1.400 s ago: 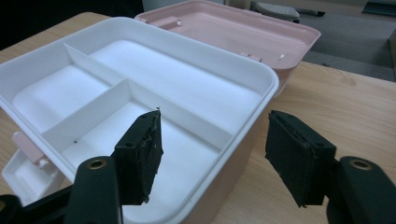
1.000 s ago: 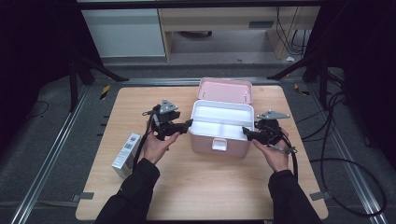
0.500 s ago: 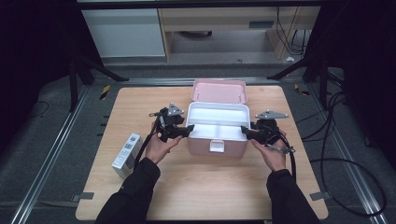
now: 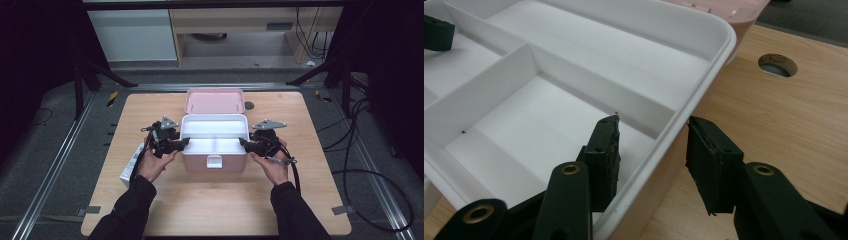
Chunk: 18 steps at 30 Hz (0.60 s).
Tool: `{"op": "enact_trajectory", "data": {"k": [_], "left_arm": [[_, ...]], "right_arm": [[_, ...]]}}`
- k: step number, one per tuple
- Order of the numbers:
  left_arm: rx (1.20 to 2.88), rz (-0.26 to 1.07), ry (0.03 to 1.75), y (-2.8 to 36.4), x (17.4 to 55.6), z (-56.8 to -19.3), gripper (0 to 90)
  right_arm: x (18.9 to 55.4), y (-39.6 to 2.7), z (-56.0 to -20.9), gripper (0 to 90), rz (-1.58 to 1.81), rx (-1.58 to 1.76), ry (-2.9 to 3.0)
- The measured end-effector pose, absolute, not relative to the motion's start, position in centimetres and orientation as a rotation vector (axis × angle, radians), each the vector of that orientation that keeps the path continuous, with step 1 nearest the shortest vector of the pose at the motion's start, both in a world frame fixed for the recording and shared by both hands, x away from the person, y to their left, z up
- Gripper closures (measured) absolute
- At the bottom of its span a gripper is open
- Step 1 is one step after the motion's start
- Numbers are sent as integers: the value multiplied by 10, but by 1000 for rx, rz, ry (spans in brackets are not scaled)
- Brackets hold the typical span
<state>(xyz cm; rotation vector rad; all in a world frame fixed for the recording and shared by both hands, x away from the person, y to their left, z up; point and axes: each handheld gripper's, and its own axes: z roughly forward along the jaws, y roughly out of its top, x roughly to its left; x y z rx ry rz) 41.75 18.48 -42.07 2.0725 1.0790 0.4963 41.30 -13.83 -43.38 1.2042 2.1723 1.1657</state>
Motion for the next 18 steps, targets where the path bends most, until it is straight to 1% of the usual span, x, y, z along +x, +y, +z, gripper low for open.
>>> {"op": "enact_trajectory", "data": {"k": [18], "left_arm": [[2059,512,1095,187,412,-421,588]], "right_arm": [[406,-131,-432,586,1145,1223,2175]]}}
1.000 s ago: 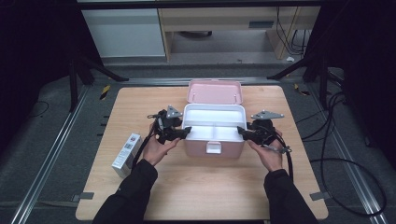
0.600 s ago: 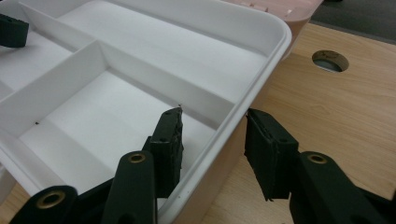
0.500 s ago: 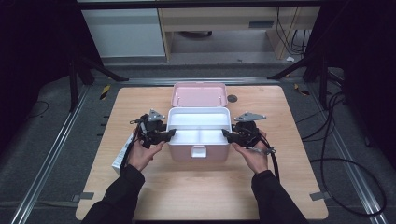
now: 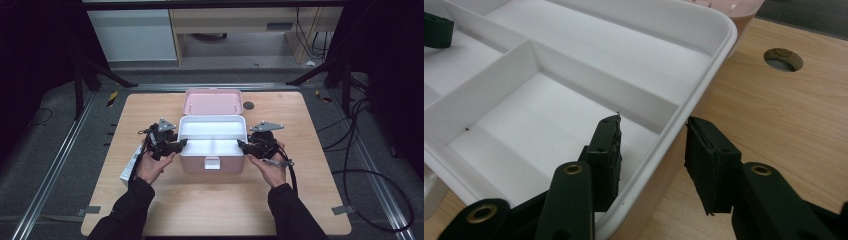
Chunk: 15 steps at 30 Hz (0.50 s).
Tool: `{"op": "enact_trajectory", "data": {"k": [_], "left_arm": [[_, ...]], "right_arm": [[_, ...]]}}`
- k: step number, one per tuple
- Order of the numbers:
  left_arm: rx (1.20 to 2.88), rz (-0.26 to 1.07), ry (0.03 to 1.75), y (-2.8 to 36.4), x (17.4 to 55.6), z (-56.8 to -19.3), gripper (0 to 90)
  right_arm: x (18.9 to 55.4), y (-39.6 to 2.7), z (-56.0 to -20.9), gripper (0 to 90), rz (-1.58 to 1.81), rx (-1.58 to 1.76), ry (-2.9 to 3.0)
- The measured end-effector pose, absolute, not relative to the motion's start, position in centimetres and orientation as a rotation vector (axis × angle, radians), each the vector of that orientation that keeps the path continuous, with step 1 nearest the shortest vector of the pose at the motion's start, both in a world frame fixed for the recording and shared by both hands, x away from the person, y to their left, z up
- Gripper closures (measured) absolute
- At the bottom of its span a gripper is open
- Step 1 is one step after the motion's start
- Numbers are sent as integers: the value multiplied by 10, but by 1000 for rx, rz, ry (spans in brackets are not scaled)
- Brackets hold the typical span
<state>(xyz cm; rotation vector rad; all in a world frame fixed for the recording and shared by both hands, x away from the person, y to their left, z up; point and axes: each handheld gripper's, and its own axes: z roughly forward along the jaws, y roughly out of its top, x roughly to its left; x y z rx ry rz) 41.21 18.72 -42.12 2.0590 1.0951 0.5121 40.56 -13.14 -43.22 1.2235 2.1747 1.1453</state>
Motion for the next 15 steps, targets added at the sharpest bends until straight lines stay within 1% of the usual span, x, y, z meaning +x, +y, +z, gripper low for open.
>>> {"op": "enact_trajectory", "data": {"k": [7,9,10,13,15], "left_arm": [[2071,526,1075,188,411,-421,585],[2069,539,1055,189,409,-418,568],[2063,546,1048,191,408,-415,541],[2020,538,1028,201,404,-403,505],[1998,549,1016,208,402,-395,477]], "right_arm": [[404,-130,-431,577,1139,1239,2170],[404,-132,-430,543,1151,1198,2167],[404,-134,-428,516,1169,1191,2155],[403,-144,-420,435,1215,1166,2106],[403,-152,-414,401,1251,1156,2094]]}}
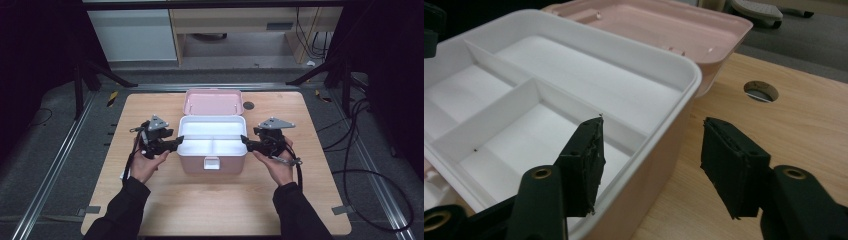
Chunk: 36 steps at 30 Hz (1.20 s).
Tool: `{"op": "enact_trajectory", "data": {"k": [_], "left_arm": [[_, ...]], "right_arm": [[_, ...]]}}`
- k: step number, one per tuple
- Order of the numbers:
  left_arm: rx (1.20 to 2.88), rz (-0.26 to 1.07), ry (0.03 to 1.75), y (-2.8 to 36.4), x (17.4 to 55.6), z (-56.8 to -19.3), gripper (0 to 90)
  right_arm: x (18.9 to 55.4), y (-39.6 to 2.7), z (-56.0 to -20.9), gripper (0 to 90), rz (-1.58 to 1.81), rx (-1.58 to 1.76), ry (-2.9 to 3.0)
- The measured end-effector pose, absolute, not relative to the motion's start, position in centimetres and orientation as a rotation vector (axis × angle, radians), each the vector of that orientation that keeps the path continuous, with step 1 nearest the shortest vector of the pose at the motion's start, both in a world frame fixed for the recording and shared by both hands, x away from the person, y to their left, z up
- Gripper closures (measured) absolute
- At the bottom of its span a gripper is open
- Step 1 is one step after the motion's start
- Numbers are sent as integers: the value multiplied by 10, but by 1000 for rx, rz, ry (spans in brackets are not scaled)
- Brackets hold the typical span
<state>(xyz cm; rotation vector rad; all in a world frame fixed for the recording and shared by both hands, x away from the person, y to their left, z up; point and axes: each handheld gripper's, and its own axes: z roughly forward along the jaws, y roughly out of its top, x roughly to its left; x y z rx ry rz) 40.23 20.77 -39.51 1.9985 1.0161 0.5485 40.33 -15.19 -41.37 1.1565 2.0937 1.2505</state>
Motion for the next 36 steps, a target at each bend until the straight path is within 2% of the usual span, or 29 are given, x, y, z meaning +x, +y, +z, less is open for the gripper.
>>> {"op": "enact_trajectory", "data": {"k": [8,13,17,19,22,24,32,36], "left_arm": [[1992,552,967,227,404,-381,389],[2002,505,932,230,409,-378,395],[2006,525,916,232,413,-369,391],[2014,555,888,232,417,-362,434],[2064,582,857,231,425,-354,413],[2107,532,833,229,432,-349,438],[2179,490,720,218,445,-339,420],[2194,432,695,213,452,-337,458]], "right_arm": [[406,-180,-396,343,1333,1096,2084],[411,-188,-383,343,1332,1073,2087],[416,-186,-369,359,1306,1018,2115],[419,-184,-364,360,1292,990,2129],[423,-179,-359,378,1285,938,2174],[426,-176,-357,379,1259,902,2190],[440,-164,-349,391,1222,741,2302],[448,-159,-344,409,1226,676,2357]]}}
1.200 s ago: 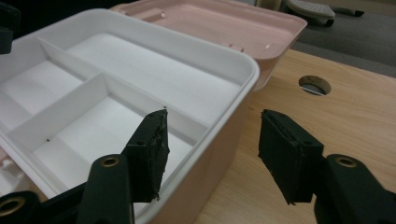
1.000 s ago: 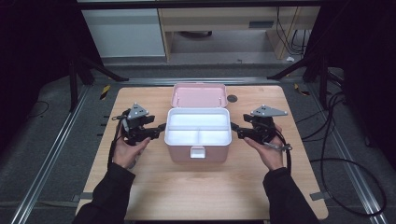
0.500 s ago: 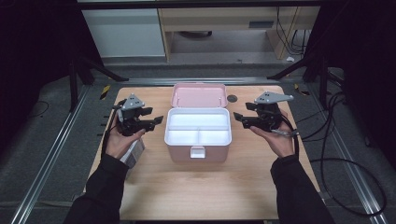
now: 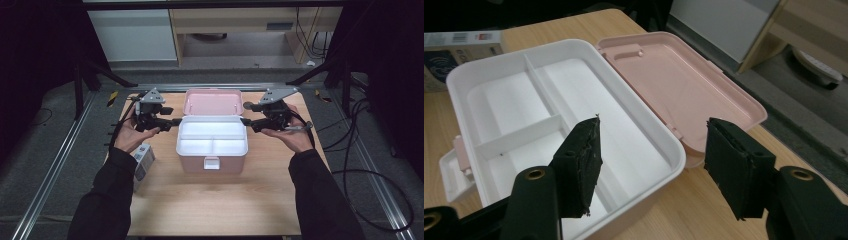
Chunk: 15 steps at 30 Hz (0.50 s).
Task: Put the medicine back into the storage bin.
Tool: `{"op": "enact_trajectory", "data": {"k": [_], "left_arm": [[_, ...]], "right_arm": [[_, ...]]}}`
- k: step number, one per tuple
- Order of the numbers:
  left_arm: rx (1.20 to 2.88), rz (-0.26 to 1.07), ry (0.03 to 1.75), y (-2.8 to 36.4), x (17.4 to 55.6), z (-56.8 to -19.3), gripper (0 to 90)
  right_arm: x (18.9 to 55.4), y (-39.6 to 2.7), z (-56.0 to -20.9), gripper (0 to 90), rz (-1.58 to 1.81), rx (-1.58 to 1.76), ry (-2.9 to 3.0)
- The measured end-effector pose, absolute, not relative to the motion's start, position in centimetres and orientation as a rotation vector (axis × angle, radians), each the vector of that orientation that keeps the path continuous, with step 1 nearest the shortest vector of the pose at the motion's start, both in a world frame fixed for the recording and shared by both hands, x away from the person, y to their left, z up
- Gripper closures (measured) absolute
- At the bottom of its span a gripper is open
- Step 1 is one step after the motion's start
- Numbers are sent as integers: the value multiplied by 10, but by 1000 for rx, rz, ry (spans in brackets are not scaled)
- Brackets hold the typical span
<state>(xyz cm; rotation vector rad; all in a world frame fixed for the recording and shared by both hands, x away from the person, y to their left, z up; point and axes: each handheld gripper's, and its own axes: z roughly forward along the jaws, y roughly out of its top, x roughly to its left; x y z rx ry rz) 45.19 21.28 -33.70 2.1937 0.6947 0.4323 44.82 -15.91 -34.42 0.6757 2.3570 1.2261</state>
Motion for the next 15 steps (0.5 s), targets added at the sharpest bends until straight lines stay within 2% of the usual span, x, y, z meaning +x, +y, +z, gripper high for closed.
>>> {"op": "enact_trajectory", "data": {"k": [3,6,15], "left_arm": [[2211,374,649,212,457,-336,457],[2215,302,601,210,460,-339,494],[2414,263,503,196,467,-364,599]], "right_arm": [[455,-154,-342,425,1202,653,2414],[460,-149,-342,463,1186,603,2482],[474,-132,-353,571,1030,445,2650]]}}
